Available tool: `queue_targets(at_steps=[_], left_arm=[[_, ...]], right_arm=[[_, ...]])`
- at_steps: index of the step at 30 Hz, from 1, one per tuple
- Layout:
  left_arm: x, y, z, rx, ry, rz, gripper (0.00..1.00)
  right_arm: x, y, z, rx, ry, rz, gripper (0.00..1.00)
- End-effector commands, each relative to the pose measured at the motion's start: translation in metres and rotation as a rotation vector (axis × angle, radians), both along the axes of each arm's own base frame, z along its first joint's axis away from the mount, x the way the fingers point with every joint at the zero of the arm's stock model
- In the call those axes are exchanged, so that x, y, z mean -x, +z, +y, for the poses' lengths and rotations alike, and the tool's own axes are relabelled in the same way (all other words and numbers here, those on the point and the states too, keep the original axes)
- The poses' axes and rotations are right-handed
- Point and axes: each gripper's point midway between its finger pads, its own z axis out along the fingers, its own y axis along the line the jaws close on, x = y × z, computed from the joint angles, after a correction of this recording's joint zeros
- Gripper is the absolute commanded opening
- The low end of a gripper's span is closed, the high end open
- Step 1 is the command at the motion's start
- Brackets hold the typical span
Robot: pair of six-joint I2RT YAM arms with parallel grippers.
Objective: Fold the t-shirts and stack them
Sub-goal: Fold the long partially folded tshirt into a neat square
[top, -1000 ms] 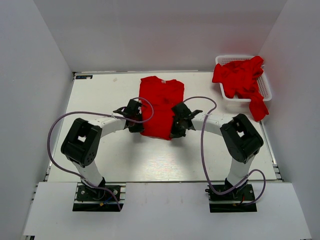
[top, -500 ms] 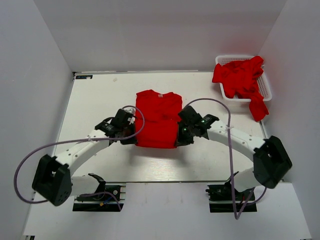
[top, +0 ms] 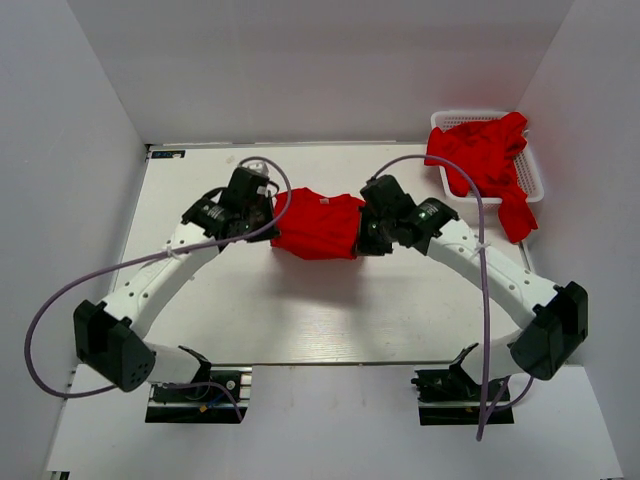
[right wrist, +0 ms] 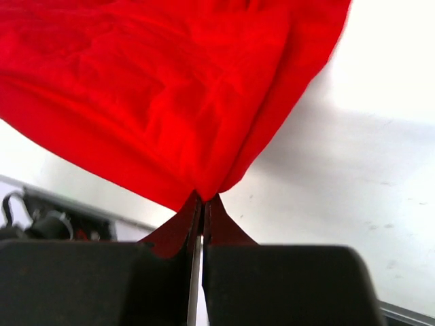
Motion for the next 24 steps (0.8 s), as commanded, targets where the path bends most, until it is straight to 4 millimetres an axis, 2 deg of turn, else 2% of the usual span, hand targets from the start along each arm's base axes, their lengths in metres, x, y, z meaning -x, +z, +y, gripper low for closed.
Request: queue_targets(at_steps=[1,3,5,6,7,10,11,14,15,17,19,21,24], left_arm=[[-0.026,0.014,0.014,-0.069,0.092,-0.044,0.0],[-0.041,0.015,0.011,-0.093,0.1,-0.051,0.0],[-0.048,0.012,0.007,-0.102,0.099,-0.037,0.0],[-0.055,0.017,0.008,-0.119,0.107,-0.052,0.0],[-0.06,0.007,0.008,-0.144,0.122,-0.026,0.0],[-0.074,0.01,0.009,-0.165,0.146,-0.026,0.0],[-0.079,0.002,0.009,-0.184,0.151,-0.012,0.0],[-0.095,0.008,0.012,-0.185,0.179,-0.021,0.0],[-0.1,0.002,0.014,-0.193,0.187,-0.008,0.0],[-0.11,0.003,0.018,-0.203,0.199,-0.016,0.0],[-0.114,-0.011,0.021,-0.23,0.198,0.016,0.0],[-0.125,-0.008,0.022,-0.226,0.204,0.001,0.0],[-0.14,-0.018,0.018,-0.229,0.199,0.014,0.0]], right_arm=[[-0.024,0.007,-0.022,0.135,-0.055,-0.051,0.0],[-0.034,0.012,-0.023,0.133,-0.069,-0.065,0.0],[-0.046,0.013,-0.023,0.131,-0.08,-0.082,0.0],[-0.051,0.011,-0.02,0.134,-0.074,-0.077,0.0],[-0.057,0.01,-0.025,0.144,-0.094,-0.081,0.0],[-0.073,0.006,-0.025,0.139,-0.101,-0.077,0.0],[-0.077,0.006,-0.025,0.138,-0.098,-0.081,0.0],[-0.094,0.0,-0.026,0.137,-0.116,-0.079,0.0],[-0.1,0.0,-0.026,0.125,-0.118,-0.083,0.0],[-0.11,-0.005,-0.029,0.133,-0.133,-0.075,0.0],[-0.121,-0.004,-0.028,0.114,-0.137,-0.083,0.0],[-0.133,0.002,-0.023,0.085,-0.128,-0.115,0.0],[-0.145,-0.007,-0.025,0.114,-0.118,-0.115,0.0]])
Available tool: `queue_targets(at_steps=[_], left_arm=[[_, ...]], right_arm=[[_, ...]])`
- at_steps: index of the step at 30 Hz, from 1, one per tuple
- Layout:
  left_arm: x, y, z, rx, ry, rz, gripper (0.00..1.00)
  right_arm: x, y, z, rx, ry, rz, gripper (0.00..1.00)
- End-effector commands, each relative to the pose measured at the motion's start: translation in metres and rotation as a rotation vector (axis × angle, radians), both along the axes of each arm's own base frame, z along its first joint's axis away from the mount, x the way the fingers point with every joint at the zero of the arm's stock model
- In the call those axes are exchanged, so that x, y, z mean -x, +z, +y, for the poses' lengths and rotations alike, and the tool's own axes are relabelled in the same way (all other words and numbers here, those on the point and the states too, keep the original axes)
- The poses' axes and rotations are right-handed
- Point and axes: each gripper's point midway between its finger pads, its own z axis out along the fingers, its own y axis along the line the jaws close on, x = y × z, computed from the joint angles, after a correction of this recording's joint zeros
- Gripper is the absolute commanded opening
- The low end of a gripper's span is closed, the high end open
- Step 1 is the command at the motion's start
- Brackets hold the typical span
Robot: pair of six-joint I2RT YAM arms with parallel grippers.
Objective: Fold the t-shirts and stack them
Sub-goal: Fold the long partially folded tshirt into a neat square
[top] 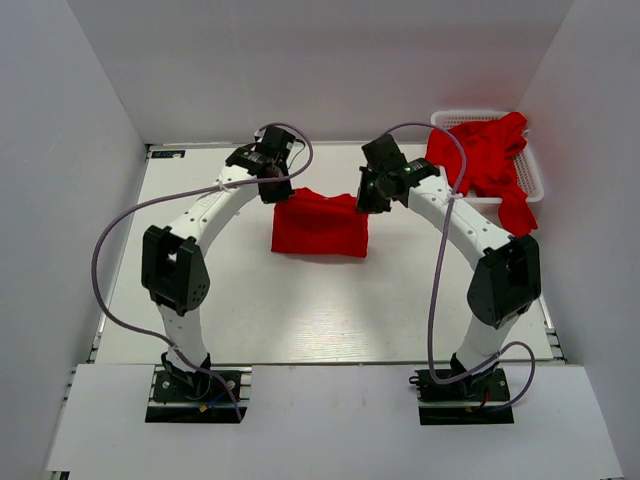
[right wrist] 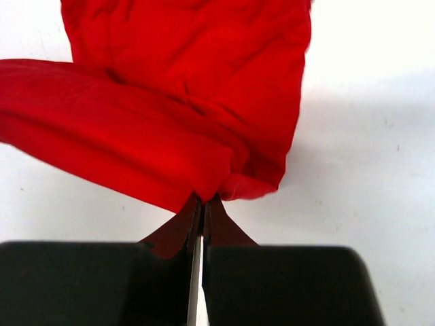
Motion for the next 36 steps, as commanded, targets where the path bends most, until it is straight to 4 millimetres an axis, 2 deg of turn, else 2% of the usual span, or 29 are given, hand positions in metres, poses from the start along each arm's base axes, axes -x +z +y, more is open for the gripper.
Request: queue_targets(at_steps=[1,2,5,6,7,8,10,12,17,23,29,33,34,36], left_arm=[[-0.026,0.004,0.025,-0.067,0.055,-0.034,0.0],[-0.029,0.001,0.024,-0.069,0.055,-0.03,0.0],[-0.04,-0.004,0.025,-0.055,0.064,-0.021,0.0],[-0.043,-0.013,0.024,-0.059,0.063,-0.012,0.0],[-0.047,-0.011,0.021,-0.046,0.059,-0.021,0.0],[-0.051,-0.007,0.026,-0.052,0.076,-0.035,0.0],[-0.056,-0.013,0.029,-0.074,0.088,-0.033,0.0],[-0.062,-0.011,0.031,-0.064,0.099,-0.055,0.0],[-0.079,-0.003,0.026,-0.053,0.073,-0.13,0.0],[-0.088,0.006,0.022,-0.04,0.033,-0.203,0.0],[-0.1,-0.014,0.02,-0.066,0.037,-0.193,0.0],[-0.116,-0.029,0.016,-0.06,0.045,-0.226,0.0],[-0.12,-0.041,0.019,-0.068,0.053,-0.209,0.0],[-0.127,-0.042,0.019,-0.074,0.06,-0.216,0.0]], right_arm=[[-0.024,0.006,-0.013,0.045,-0.008,-0.043,0.0],[-0.028,0.008,-0.014,0.049,-0.004,-0.054,0.0],[-0.044,-0.004,-0.013,0.053,-0.01,-0.039,0.0],[-0.046,-0.007,-0.013,0.057,-0.01,-0.033,0.0],[-0.053,-0.007,-0.013,0.053,-0.018,-0.041,0.0],[-0.058,-0.013,-0.015,0.058,-0.026,-0.035,0.0],[-0.068,-0.014,-0.013,0.039,-0.037,-0.061,0.0],[-0.076,-0.023,-0.015,0.024,-0.045,-0.058,0.0],[-0.098,-0.02,-0.01,-0.028,-0.039,-0.126,0.0],[-0.111,-0.023,-0.013,-0.045,-0.041,-0.142,0.0],[-0.124,-0.044,-0.013,-0.065,-0.036,-0.118,0.0],[-0.141,-0.053,-0.014,-0.079,-0.068,-0.145,0.0],[-0.146,-0.062,-0.015,-0.078,-0.074,-0.146,0.0],[-0.156,-0.065,-0.017,-0.093,-0.078,-0.161,0.0]])
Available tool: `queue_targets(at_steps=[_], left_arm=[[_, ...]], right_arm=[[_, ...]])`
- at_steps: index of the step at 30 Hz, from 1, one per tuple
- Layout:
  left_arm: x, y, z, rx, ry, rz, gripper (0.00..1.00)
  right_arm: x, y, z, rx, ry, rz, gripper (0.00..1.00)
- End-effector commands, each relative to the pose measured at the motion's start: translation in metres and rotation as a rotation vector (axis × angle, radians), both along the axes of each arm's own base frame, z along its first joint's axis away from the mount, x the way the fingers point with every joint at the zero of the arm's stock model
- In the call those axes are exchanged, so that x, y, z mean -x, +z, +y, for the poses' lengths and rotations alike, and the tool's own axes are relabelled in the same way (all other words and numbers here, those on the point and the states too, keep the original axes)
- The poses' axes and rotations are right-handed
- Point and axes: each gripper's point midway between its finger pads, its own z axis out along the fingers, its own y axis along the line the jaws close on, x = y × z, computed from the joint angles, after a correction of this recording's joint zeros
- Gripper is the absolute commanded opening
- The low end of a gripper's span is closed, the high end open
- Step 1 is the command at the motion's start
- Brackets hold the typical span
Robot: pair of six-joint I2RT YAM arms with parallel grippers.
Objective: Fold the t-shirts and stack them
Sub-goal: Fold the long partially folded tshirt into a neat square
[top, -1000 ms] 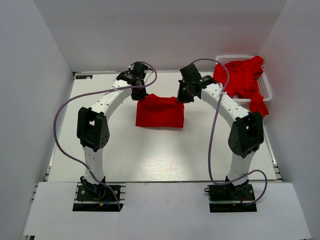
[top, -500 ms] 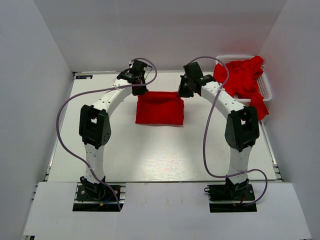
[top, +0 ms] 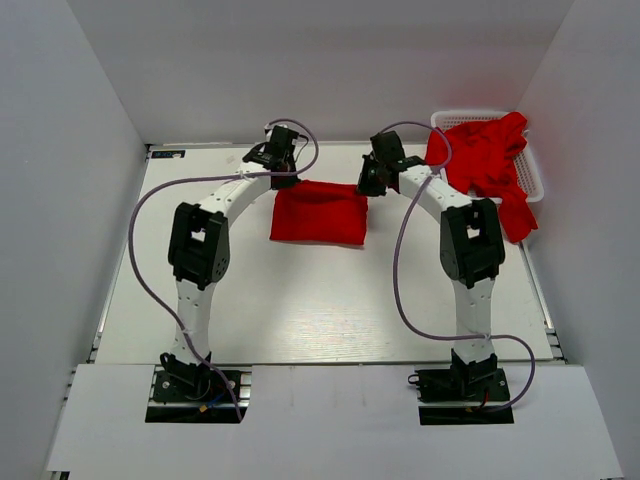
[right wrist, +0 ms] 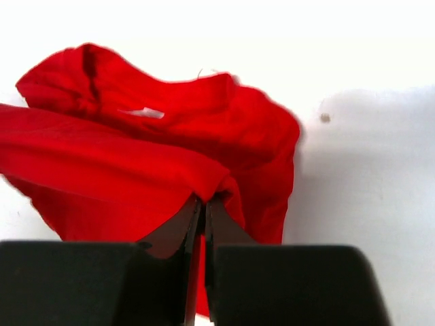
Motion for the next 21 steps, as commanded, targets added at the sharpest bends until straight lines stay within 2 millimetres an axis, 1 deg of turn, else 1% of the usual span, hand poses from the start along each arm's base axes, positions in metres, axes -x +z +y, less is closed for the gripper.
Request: queue_targets(at_steps=[1,2,3,4,5,6,7,8,9,10,11,12,13,14,15,16,17,18,19,20,21], left_arm=[[-0.026,0.004,0.026,-0.054,0.074,-0.061,0.0],[-0.03,0.001,0.024,-0.057,0.074,-0.055,0.07],[-0.031,0.005,0.024,-0.054,0.074,-0.061,0.22],[-0.034,0.003,0.028,-0.058,0.083,-0.054,0.43],[-0.035,0.006,0.03,-0.063,0.09,-0.059,0.99],[-0.036,0.017,0.029,-0.054,0.091,-0.08,1.0],[-0.037,0.018,0.03,-0.059,0.097,-0.082,1.0],[-0.034,0.029,0.032,-0.058,0.097,-0.087,1.0],[-0.033,0.04,0.034,-0.059,0.105,-0.103,1.0],[-0.031,0.06,0.034,-0.044,0.107,-0.137,1.0],[-0.025,0.06,0.037,-0.047,0.107,-0.129,1.0],[-0.021,0.065,0.038,-0.046,0.107,-0.133,1.0],[-0.018,0.07,0.038,-0.04,0.094,-0.143,1.0],[-0.008,0.076,0.039,-0.03,0.084,-0.142,1.0],[-0.004,0.079,0.041,-0.029,0.084,-0.144,1.0],[0.003,0.073,0.042,-0.033,0.076,-0.119,1.0],[0.007,0.081,0.042,-0.022,0.07,-0.129,1.0],[0.009,0.084,0.04,-0.015,0.056,-0.139,1.0],[0.013,0.076,0.036,-0.013,0.011,-0.122,1.0],[0.013,0.072,0.033,-0.008,-0.01,-0.122,1.0],[0.013,0.078,0.025,0.022,-0.054,-0.138,1.0]], right_arm=[[-0.036,0.019,-0.004,-0.048,-0.012,-0.111,0.07],[-0.039,0.02,-0.003,-0.064,0.006,-0.114,0.18],[-0.039,0.017,0.0,-0.07,0.016,-0.11,0.43],[-0.041,0.021,0.002,-0.091,0.029,-0.117,0.58],[-0.044,0.029,0.004,-0.101,0.031,-0.132,0.9],[-0.045,0.033,0.003,-0.115,0.03,-0.135,0.9],[-0.043,0.038,0.007,-0.126,0.047,-0.136,0.9],[-0.043,0.052,0.007,-0.134,0.056,-0.157,0.9],[-0.04,0.057,0.007,-0.134,0.062,-0.156,0.9],[-0.039,0.06,0.007,-0.12,0.077,-0.166,0.9],[-0.035,0.07,0.004,-0.111,0.074,-0.178,0.9],[-0.027,0.076,0.002,-0.105,0.081,-0.18,0.9],[-0.022,0.091,0.002,-0.109,0.089,-0.209,0.9],[-0.019,0.096,0.003,-0.115,0.106,-0.222,0.9],[-0.005,0.097,0.001,-0.115,0.123,-0.217,0.9],[0.0,0.098,0.002,-0.118,0.132,-0.215,0.9],[0.004,0.099,0.005,-0.124,0.143,-0.218,0.9],[0.014,0.097,0.009,-0.136,0.179,-0.205,0.9],[0.018,0.097,0.011,-0.138,0.188,-0.203,0.9],[0.022,0.095,0.016,-0.149,0.208,-0.194,0.9],[0.027,0.096,0.022,-0.16,0.23,-0.189,0.9]])
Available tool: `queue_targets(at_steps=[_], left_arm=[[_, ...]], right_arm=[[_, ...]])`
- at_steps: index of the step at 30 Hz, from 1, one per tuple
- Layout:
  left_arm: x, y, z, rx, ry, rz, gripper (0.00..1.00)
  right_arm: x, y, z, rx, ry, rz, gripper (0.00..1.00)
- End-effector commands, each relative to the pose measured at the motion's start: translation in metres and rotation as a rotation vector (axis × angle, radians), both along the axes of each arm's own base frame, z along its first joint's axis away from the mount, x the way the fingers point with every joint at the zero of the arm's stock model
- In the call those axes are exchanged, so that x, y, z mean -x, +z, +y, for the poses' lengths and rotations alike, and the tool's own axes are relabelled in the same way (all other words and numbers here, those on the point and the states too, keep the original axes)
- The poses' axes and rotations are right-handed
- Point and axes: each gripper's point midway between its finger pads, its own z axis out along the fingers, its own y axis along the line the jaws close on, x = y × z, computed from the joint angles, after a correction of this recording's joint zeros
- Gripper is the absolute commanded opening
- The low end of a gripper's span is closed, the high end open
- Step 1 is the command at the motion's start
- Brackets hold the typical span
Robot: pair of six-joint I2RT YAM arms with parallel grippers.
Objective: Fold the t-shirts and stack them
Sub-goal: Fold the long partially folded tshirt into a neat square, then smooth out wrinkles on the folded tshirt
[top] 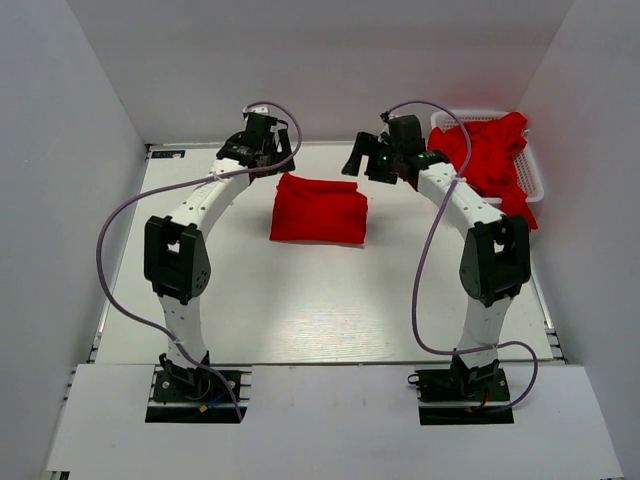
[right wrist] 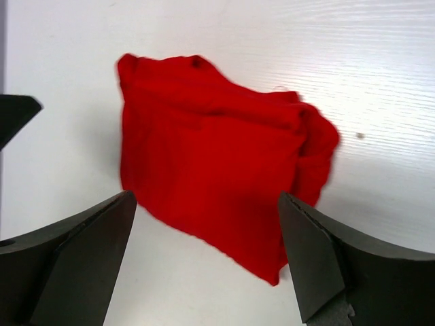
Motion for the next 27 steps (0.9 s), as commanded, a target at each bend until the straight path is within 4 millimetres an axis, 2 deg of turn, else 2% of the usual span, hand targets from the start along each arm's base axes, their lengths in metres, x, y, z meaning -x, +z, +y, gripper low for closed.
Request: queue_targets(at_steps=[1,5,6,7,8,9,10,12,13,14,15,16,17,18,19,20,21,22,23,25,27], left_arm=[[0.006,0.023,-0.018,0.039,-0.135,-0.052,1.0],[0.001,0.004,-0.05,0.07,-0.274,-0.043,1.0],[-0.001,-0.003,-0.055,0.085,-0.294,-0.034,1.0],[-0.004,-0.02,-0.06,0.091,-0.306,-0.01,1.0],[-0.006,-0.024,-0.064,0.103,-0.322,-0.007,1.0],[-0.012,-0.024,-0.069,0.114,-0.332,-0.02,1.0],[-0.015,-0.032,-0.07,0.112,-0.331,-0.01,1.0],[-0.026,-0.047,-0.079,0.124,-0.347,0.0,1.0],[-0.03,-0.051,-0.08,0.123,-0.347,0.003,1.0],[-0.038,-0.05,-0.08,0.131,-0.346,-0.006,1.0],[-0.042,-0.068,-0.083,0.133,-0.351,0.015,1.0],[-0.046,-0.074,-0.084,0.132,-0.351,0.019,1.0],[-0.051,-0.074,-0.086,0.133,-0.351,0.016,1.0],[-0.056,-0.078,-0.081,0.132,-0.341,0.019,1.0],[-0.056,-0.087,-0.079,0.129,-0.32,0.039,1.0],[-0.057,-0.093,-0.077,0.119,-0.309,0.047,1.0],[-0.059,-0.099,-0.078,0.118,-0.308,0.049,1.0],[-0.059,-0.1,-0.076,0.118,-0.294,0.048,1.0],[-0.062,-0.104,-0.077,0.119,-0.295,0.044,1.0],[-0.063,-0.104,-0.074,0.108,-0.282,0.041,1.0],[-0.063,-0.109,-0.073,0.108,-0.267,0.049,1.0]], right_arm=[[0.015,0.012,0.019,-0.037,0.098,-0.027,0.9],[0.019,0.004,0.034,-0.091,0.104,0.008,0.9],[0.017,0.003,0.038,-0.107,0.112,0.008,0.9],[0.016,-0.006,0.041,-0.117,0.114,0.031,0.9],[0.014,-0.009,0.043,-0.134,0.103,0.056,0.9],[0.01,-0.008,0.047,-0.154,0.11,0.06,0.9],[0.007,-0.014,0.049,-0.165,0.099,0.078,0.9],[-0.004,-0.01,0.052,-0.193,0.067,0.053,0.9],[-0.01,-0.021,0.051,-0.193,0.051,0.066,0.9],[-0.014,-0.024,0.05,-0.204,0.033,0.073,0.9],[-0.02,-0.03,0.05,-0.21,0.014,0.089,0.9],[-0.024,-0.038,0.053,-0.208,0.018,0.098,0.9],[-0.03,-0.038,0.053,-0.216,0.015,0.098,0.9],[-0.032,-0.045,0.054,-0.224,0.002,0.115,0.9],[-0.04,-0.043,0.054,-0.241,0.001,0.089,0.9],[-0.043,-0.055,0.055,-0.248,-0.013,0.107,0.9],[-0.048,-0.058,0.053,-0.264,-0.03,0.113,0.9],[-0.054,-0.056,0.055,-0.285,-0.028,0.091,0.9],[-0.06,-0.066,0.054,-0.291,-0.049,0.108,0.9],[-0.069,-0.07,0.047,-0.302,-0.107,0.118,0.9],[-0.074,-0.081,0.038,-0.293,-0.152,0.126,0.9]])
